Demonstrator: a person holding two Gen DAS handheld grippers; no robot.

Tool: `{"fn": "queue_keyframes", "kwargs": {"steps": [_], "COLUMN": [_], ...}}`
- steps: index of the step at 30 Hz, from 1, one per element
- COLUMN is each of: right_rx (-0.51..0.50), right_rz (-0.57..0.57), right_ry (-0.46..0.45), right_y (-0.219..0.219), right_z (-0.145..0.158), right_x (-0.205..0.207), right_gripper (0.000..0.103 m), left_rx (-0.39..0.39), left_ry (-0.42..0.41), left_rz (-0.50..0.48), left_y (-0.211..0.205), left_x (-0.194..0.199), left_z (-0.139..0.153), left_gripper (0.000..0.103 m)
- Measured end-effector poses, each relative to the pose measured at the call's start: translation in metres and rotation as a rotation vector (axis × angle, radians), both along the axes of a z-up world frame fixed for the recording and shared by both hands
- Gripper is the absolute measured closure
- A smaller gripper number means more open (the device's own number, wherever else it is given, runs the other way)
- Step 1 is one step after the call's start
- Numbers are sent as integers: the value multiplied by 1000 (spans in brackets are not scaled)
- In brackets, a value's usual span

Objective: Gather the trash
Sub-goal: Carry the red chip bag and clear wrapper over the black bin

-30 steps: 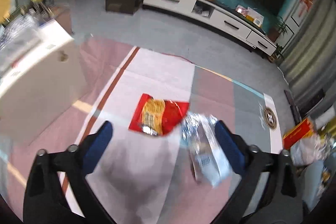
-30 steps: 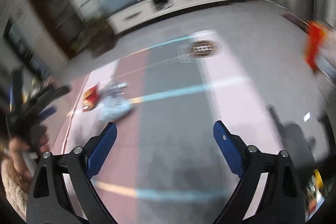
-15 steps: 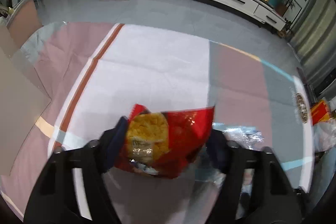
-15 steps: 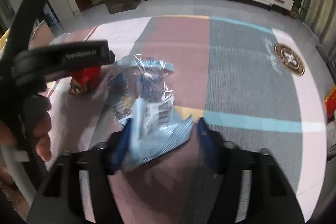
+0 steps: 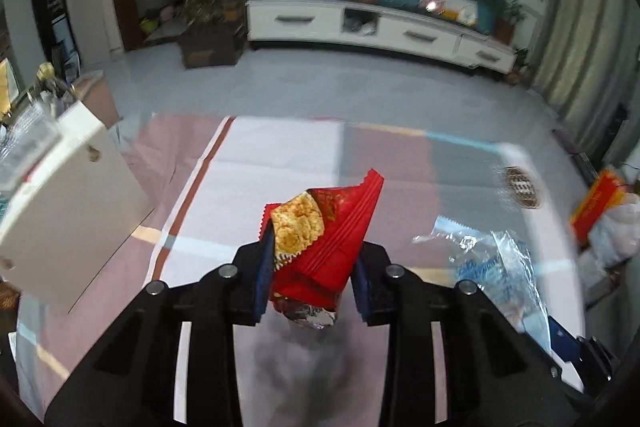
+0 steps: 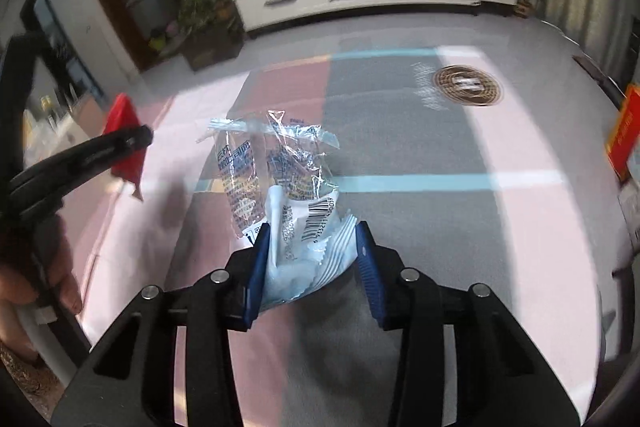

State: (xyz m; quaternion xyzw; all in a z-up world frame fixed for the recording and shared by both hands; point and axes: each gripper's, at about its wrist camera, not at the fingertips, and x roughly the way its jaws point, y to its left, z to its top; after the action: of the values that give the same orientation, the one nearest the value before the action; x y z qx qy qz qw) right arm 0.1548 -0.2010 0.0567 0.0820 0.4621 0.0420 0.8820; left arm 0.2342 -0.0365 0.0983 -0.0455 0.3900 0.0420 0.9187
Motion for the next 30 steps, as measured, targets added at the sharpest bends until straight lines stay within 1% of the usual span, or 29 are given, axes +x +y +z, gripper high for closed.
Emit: {"fn": "queue_keyframes", "kwargs": {"steps": [3,4,6,7,10,12,14,15,17,20,22,25,26,28,30], "right_rx": [-15,-18,-20,-30,-75,-88,-50,-45,-57,-74,-41,-3,-9,-13,2], "right_rz": [-100,-129,-212,-261,-371,-455,-511,-527,-601,-714,-774,-825,-846,-866,-874], "right_ry": [-68,-85,-127,-153,-201,-211,-226,-227,-227,-183,-146,-80,-44,-13,19], "right_y": [-36,-46,-76,-94,-131,-157,-184,-190,-211,-235,-255,-274,-280,-286,-289], "right_z": [34,43,63,73,88,93,94,92,88,73,56,33,25,17,8], "right_x": [-43,-54,-90,-113,-161,-197,-230,-238,-261,-284,-297,-303,-303,-305,-307], "right_gripper": [61,61,61,61,60,60,60,60,60,60,60,60,60,60,60], "left_rx": [-11,-15,-33,-45,-80,-99,-120,-144,-164,-169,-167,-148,-147,-149,-146], "left_ry": [-59,-81,-115,-128,-140,-137,-120,-98,-77,-40,-15,26,39,80,110], "left_rz": [-55,-94,-152,-197,-314,-388,-479,-538,-593,-681,-730,-798,-808,-830,-847], "left_y": [-28,-44,-69,-87,-137,-169,-206,-228,-256,-303,-325,-359,-367,-381,-387], "left_x": [-35,-53,-79,-95,-134,-157,-180,-192,-209,-231,-241,-255,-260,-265,-264], "left_z": [32,44,59,66,75,77,72,67,59,40,26,1,-5,-22,-34], "left_gripper": [69,69,69,69,68,68,68,68,68,68,68,68,68,68,67]}}
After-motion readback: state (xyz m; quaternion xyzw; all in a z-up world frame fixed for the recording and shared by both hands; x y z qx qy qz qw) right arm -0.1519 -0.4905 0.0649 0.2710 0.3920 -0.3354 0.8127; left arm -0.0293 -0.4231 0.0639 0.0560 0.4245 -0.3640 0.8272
